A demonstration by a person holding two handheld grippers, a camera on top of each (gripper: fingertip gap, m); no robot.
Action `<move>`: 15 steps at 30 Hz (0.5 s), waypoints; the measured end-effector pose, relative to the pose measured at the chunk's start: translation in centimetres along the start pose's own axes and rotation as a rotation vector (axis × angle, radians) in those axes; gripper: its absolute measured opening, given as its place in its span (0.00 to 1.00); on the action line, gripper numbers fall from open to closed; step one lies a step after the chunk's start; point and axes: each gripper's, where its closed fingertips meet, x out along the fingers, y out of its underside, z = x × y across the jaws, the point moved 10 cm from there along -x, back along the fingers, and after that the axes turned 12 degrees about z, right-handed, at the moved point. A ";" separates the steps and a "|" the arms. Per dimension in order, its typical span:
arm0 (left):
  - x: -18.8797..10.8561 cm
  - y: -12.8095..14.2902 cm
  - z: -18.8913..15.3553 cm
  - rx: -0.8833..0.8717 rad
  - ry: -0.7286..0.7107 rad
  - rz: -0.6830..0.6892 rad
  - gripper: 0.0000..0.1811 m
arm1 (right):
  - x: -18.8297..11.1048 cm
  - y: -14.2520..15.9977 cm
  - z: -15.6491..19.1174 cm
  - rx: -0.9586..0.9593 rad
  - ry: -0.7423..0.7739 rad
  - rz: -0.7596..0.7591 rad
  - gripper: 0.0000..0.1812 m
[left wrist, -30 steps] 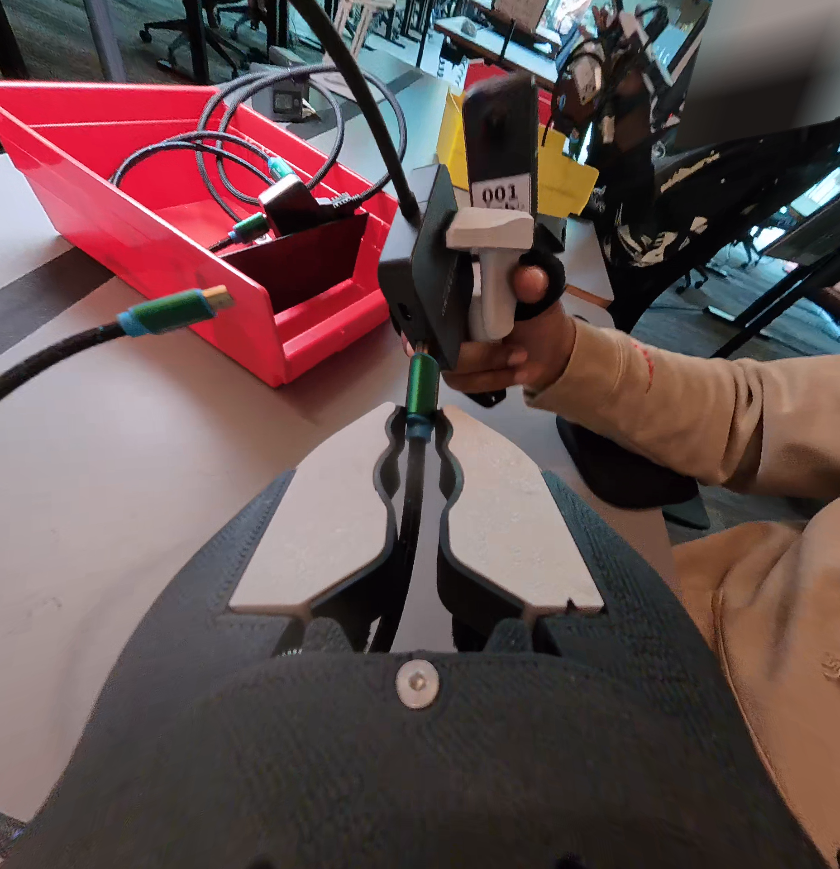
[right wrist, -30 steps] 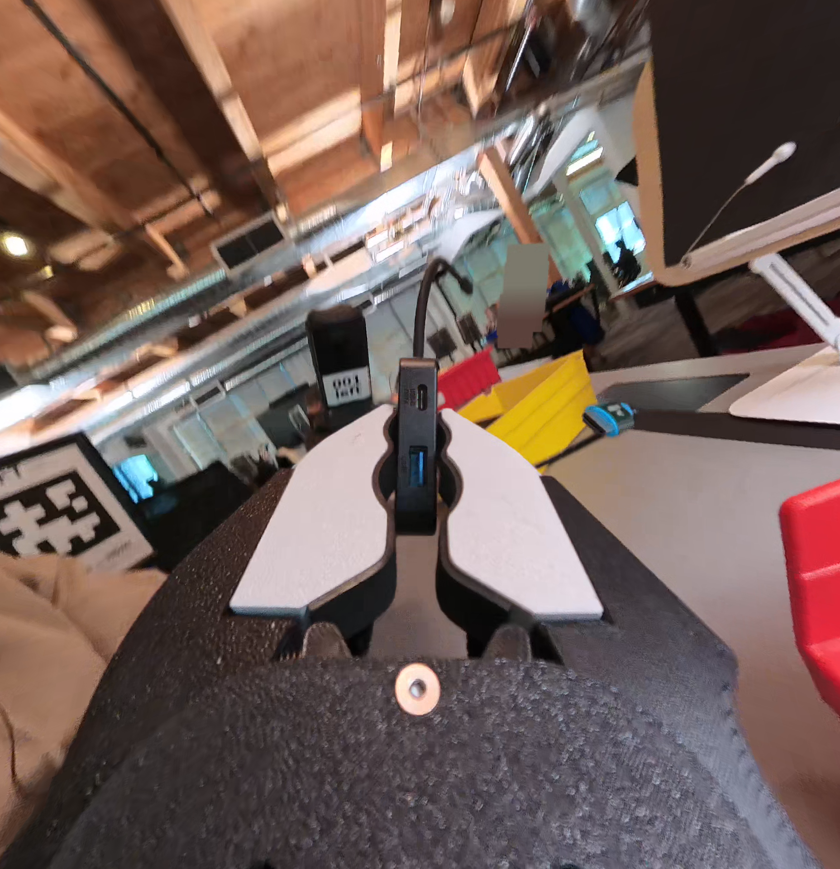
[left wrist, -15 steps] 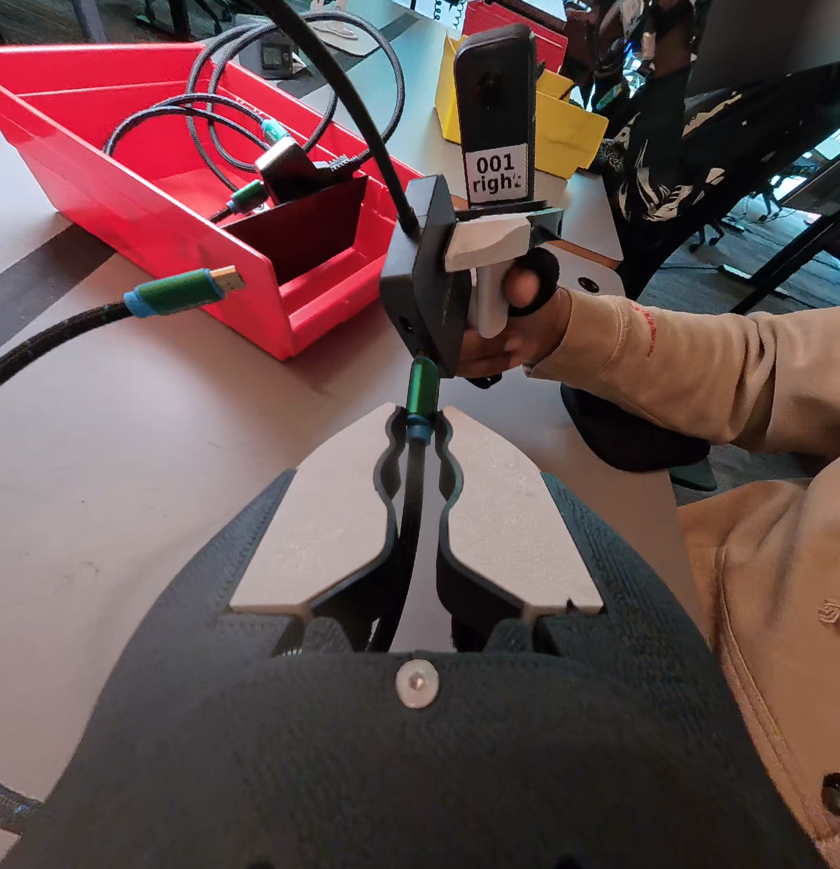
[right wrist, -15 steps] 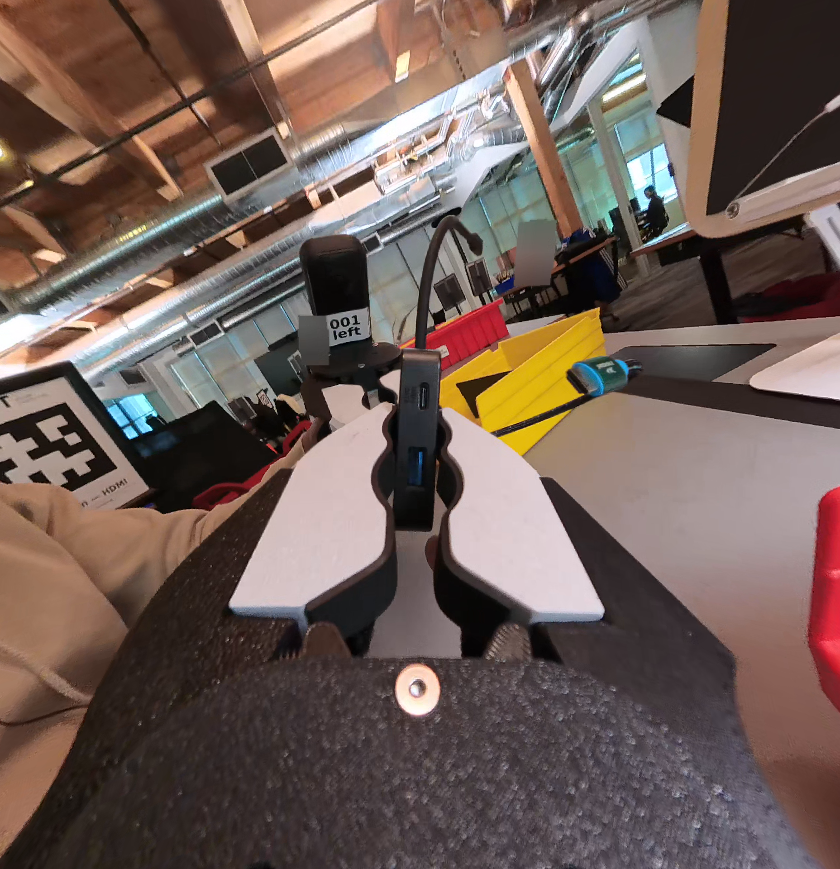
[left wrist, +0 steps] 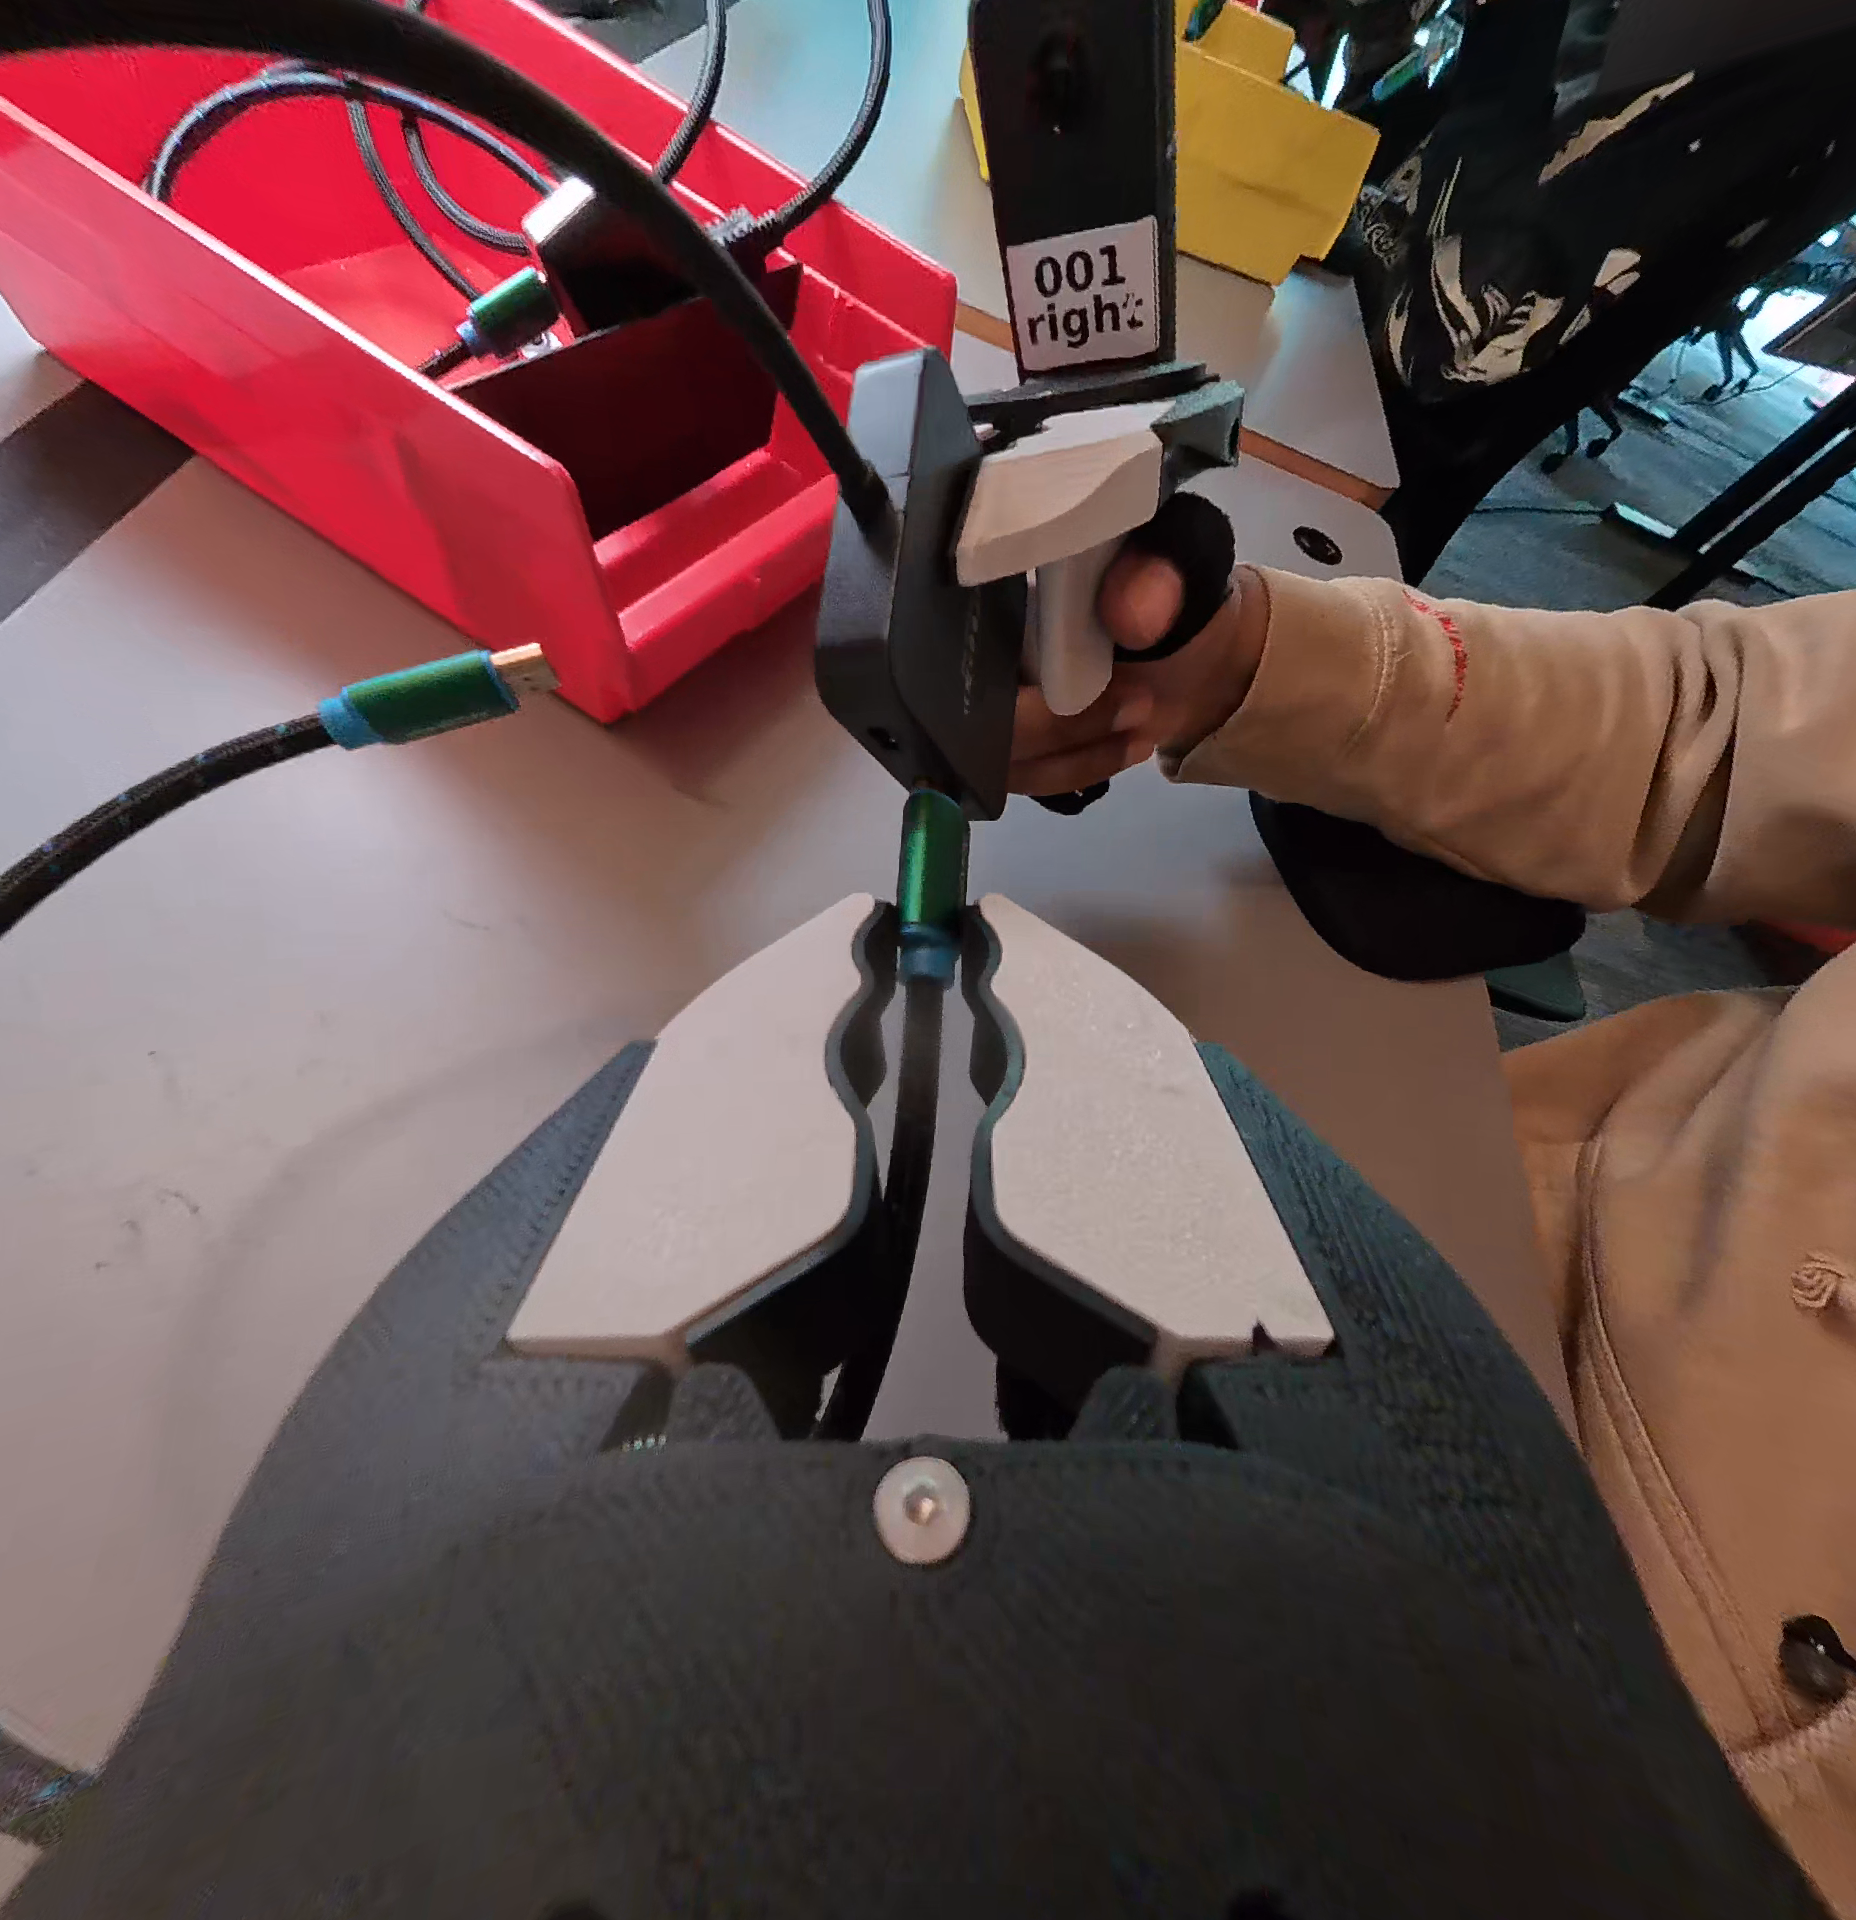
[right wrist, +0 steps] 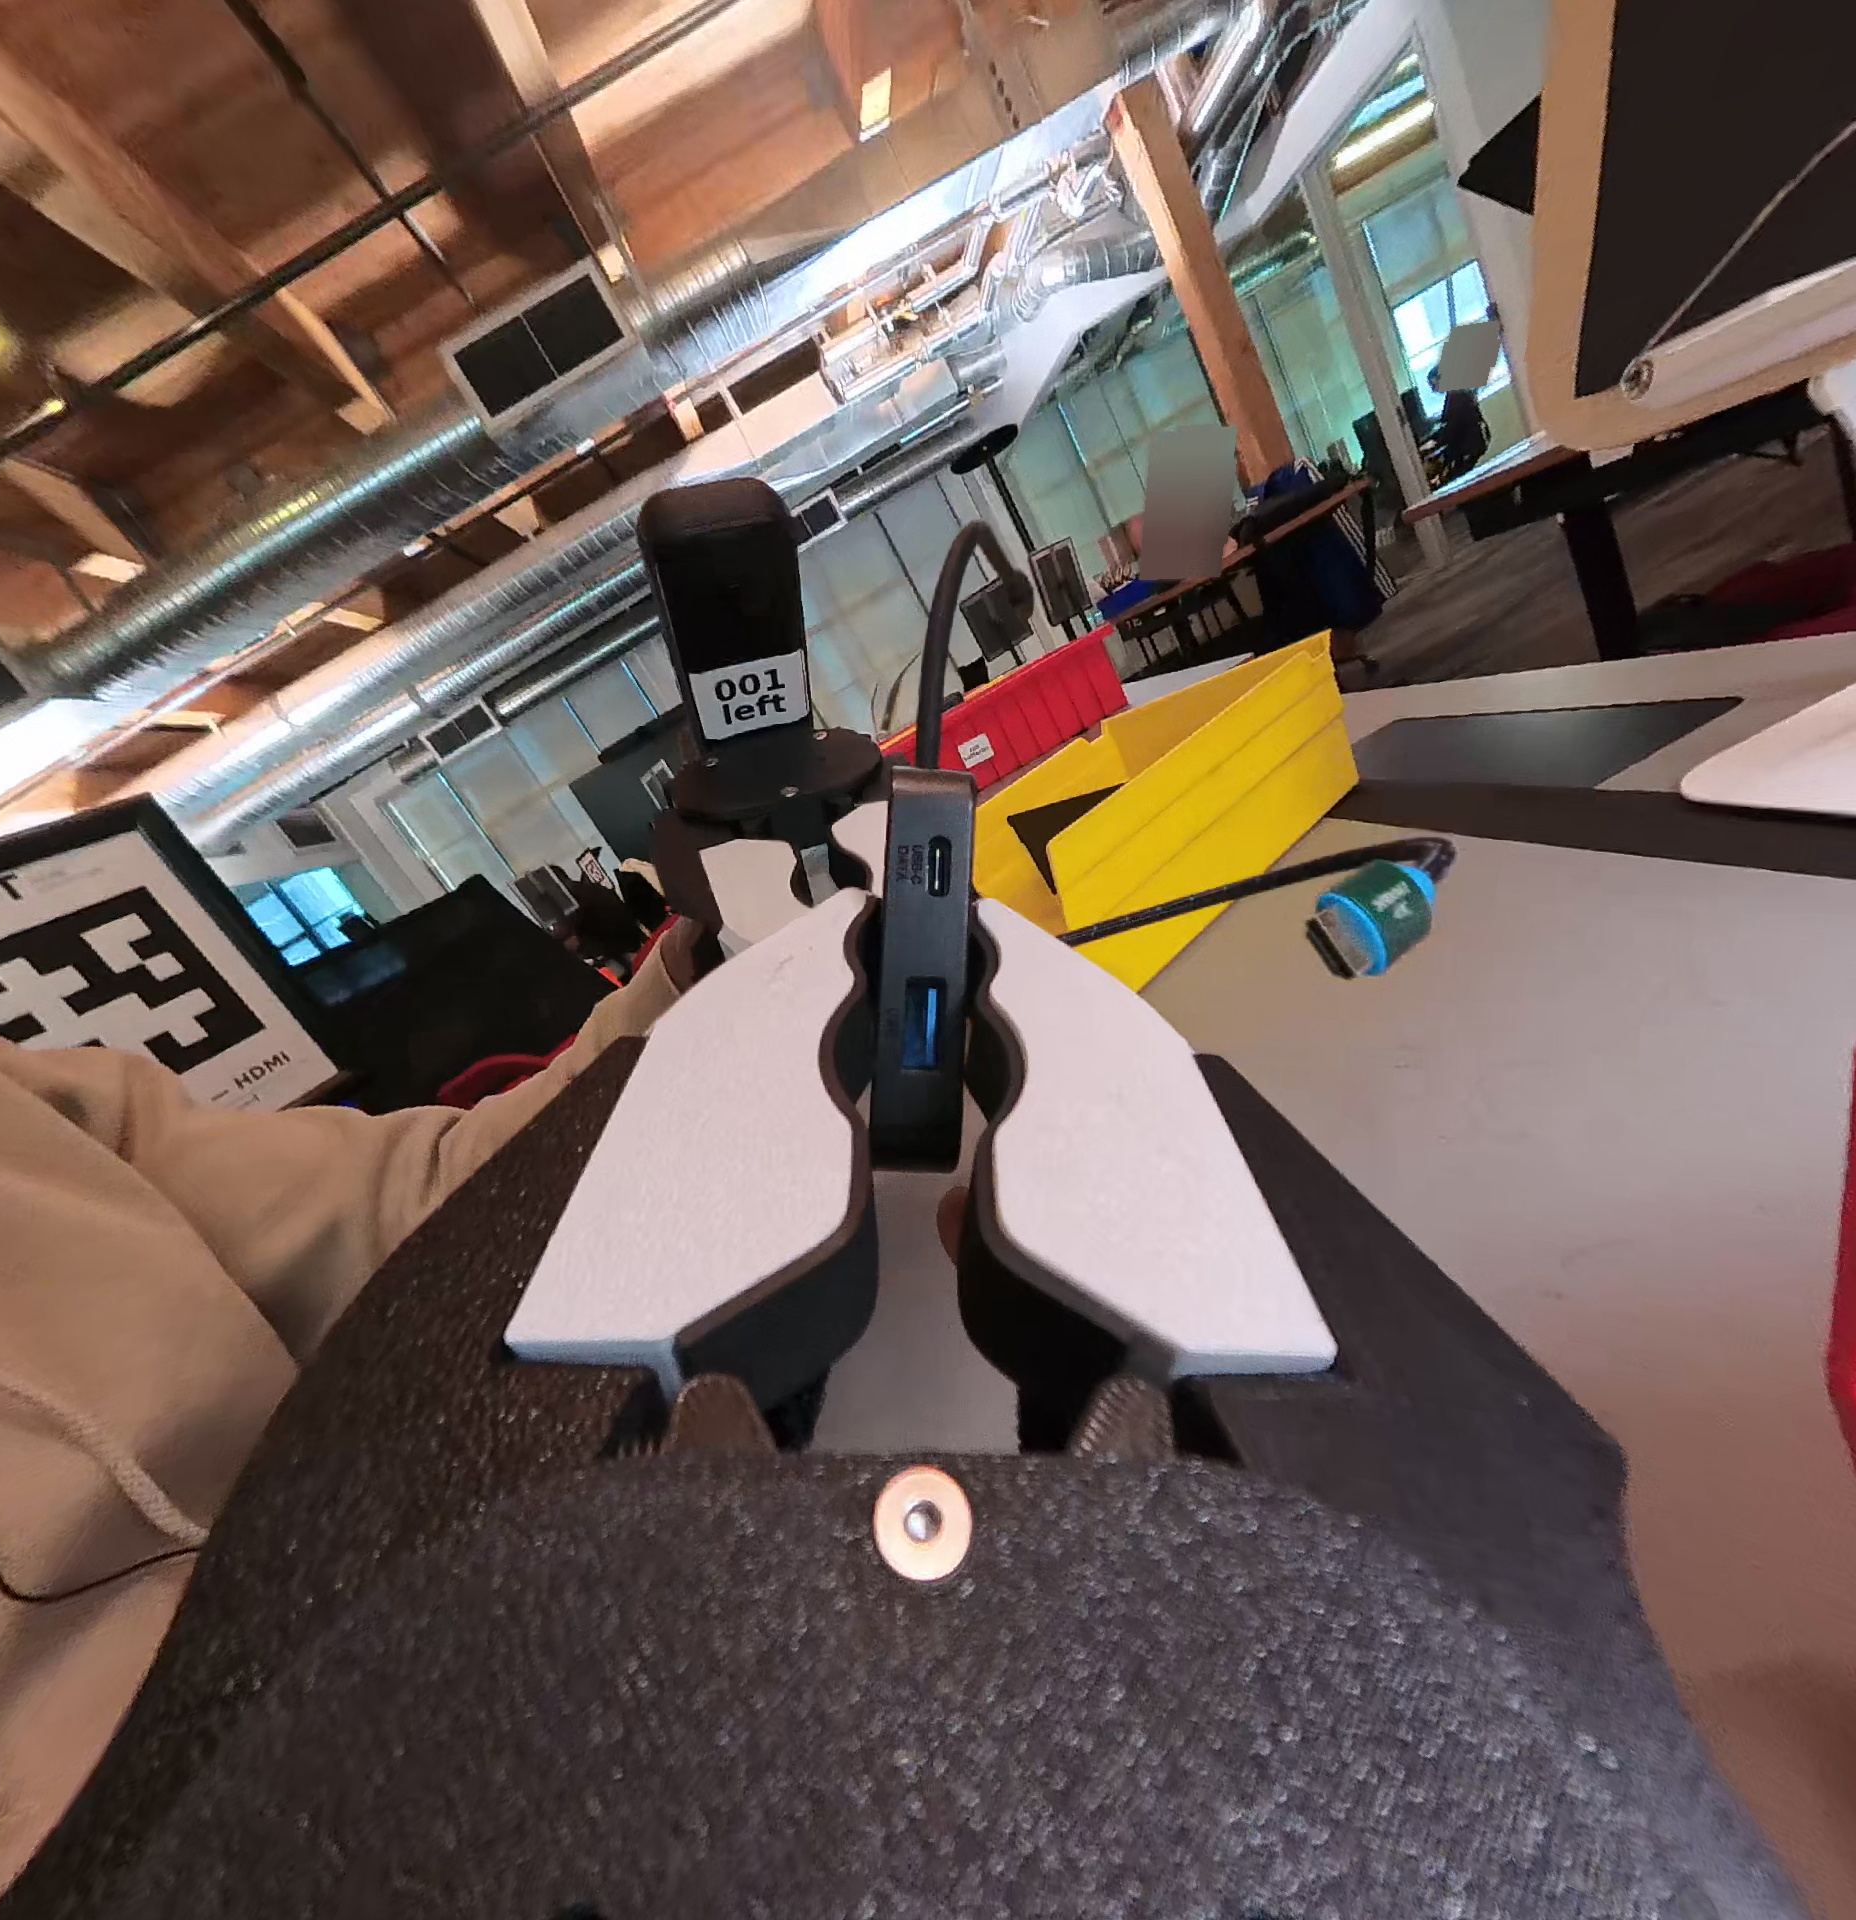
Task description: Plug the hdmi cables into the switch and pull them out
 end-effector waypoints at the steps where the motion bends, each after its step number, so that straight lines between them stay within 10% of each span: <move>1: 0.1 0.1 0.0 0.002 -0.001 0.016 0.07 | 0.0 0.1 -0.1 0.018 -0.003 0.009 0.08; 15: 2.6 0.1 -1.1 0.067 0.077 0.135 0.07 | 0.6 0.2 -0.2 0.050 0.001 0.091 0.08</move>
